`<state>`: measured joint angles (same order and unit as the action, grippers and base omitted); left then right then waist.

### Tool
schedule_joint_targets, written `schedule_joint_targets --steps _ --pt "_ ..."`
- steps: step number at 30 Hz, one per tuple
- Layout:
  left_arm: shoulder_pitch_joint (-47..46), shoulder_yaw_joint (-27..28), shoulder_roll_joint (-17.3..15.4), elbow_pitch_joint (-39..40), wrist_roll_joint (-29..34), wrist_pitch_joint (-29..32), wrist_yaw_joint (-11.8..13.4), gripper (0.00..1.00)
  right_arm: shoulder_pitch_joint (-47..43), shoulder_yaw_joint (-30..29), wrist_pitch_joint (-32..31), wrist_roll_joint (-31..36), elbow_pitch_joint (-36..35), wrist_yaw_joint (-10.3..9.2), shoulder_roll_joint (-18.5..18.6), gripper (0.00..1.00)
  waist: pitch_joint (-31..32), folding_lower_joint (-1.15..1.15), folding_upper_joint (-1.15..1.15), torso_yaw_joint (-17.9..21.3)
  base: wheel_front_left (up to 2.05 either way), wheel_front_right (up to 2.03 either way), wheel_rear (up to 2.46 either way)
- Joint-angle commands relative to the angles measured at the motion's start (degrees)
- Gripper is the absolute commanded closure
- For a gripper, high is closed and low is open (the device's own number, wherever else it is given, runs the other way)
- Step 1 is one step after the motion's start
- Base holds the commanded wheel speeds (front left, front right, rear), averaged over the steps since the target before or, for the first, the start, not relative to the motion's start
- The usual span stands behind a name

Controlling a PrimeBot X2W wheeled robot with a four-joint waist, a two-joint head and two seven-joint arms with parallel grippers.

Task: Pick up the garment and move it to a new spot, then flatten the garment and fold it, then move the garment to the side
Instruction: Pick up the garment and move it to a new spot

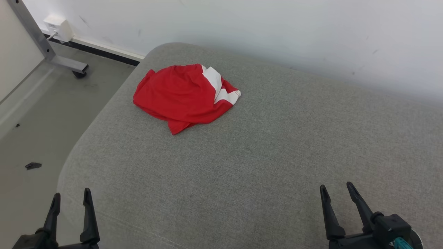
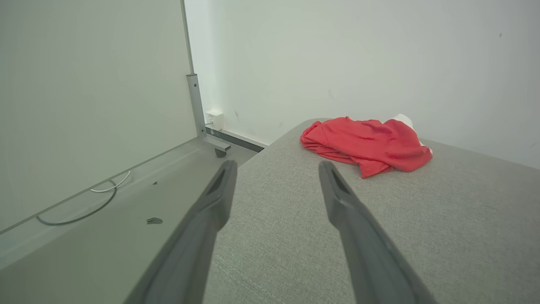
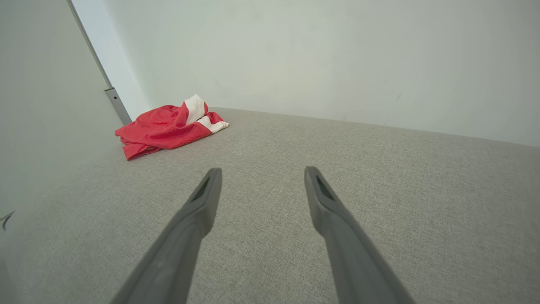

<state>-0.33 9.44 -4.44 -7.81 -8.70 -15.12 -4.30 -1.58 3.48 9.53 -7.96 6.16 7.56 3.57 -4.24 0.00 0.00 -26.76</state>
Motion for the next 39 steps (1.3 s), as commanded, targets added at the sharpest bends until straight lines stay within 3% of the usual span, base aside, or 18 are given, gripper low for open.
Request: schedule_joint_targets --steps 1,8,16,23,31,39 --pt "0.43 0.16 -0.07 -0.09 -0.17 -0.01 0.03 0.00 0.28 0.05 -0.12 -0.08 -0.08 -0.17 0.21 0.00 -0.15 0.00 0.00 -0.12 0.00 0.00 0.00" --pt "-1.20 1.00 -0.20 0.40 -0.52 -0.01 0.20 0.00 1.69 0.40 -0.21 -0.14 -0.41 -0.17 0.67 0.00 -1.62 0.00 0.00 1.15 0.00 0.00 0.00" --pt "-10.64 2.57 -2.09 0.06 -3.20 0.02 -0.17 0.00 5.03 -0.59 -0.83 0.72 -1.91 -0.17 2.11 0.00 -7.77 0.00 0.00 7.10 0.00 0.00 0.00" --pt "-24.89 4.95 -8.02 -0.60 -5.43 1.96 -0.46 0.00 9.63 -1.48 -0.85 1.70 -4.43 -0.17 2.92 0.00 -16.58 0.00 0.00 16.87 0.00 0.00 0.00" --pt "-40.05 8.72 -17.88 -6.20 -8.03 7.30 -0.73 0.00 12.98 -4.05 1.58 1.98 -5.31 -0.17 1.70 0.00 -24.41 0.00 0.00 27.45 0.00 0.00 0.00" --pt "-49.76 7.64 -24.83 -16.37 -8.51 14.28 -1.34 0.00 13.92 -5.80 3.56 2.17 -4.56 -0.17 0.47 0.00 -28.63 0.00 0.00 32.07 0.00 0.00 0.00"
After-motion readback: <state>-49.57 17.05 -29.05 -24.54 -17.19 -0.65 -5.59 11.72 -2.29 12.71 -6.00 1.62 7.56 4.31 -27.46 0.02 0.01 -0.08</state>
